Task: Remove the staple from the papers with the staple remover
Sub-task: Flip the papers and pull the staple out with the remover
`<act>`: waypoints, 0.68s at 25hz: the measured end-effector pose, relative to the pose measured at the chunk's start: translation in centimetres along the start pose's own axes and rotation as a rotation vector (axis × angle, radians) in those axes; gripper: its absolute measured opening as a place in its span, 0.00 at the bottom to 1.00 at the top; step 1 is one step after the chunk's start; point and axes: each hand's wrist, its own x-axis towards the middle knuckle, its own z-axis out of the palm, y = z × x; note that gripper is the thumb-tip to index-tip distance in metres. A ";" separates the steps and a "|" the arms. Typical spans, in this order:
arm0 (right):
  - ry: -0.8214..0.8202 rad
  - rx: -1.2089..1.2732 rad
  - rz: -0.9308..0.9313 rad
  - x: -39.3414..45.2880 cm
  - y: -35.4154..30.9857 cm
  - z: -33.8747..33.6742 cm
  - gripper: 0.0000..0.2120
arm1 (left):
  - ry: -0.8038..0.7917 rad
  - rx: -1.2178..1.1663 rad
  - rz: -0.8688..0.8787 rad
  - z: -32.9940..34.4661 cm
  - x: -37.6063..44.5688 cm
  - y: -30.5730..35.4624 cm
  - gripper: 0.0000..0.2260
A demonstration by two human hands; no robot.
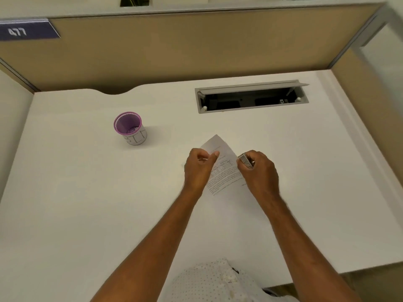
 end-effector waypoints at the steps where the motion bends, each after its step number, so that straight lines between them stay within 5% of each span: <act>1: 0.026 0.009 -0.011 -0.6 -0.5 -0.3 0.04 | -0.116 -0.122 -0.066 0.4 -0.9 0.3 0.15; 4: 0.052 0.010 -0.100 -3.2 -2.2 -0.6 0.05 | -0.312 -0.392 -0.139 0.8 -3.5 1.4 0.19; 13: 0.129 0.059 -0.215 -7.7 -5.4 -4.3 0.16 | -0.433 -0.567 -0.114 0.4 -5.2 5.3 0.09; 17: 0.032 0.209 -0.084 -7.7 -5.4 -4.7 0.19 | -0.353 -0.666 -0.250 -1.9 -3.4 3.6 0.05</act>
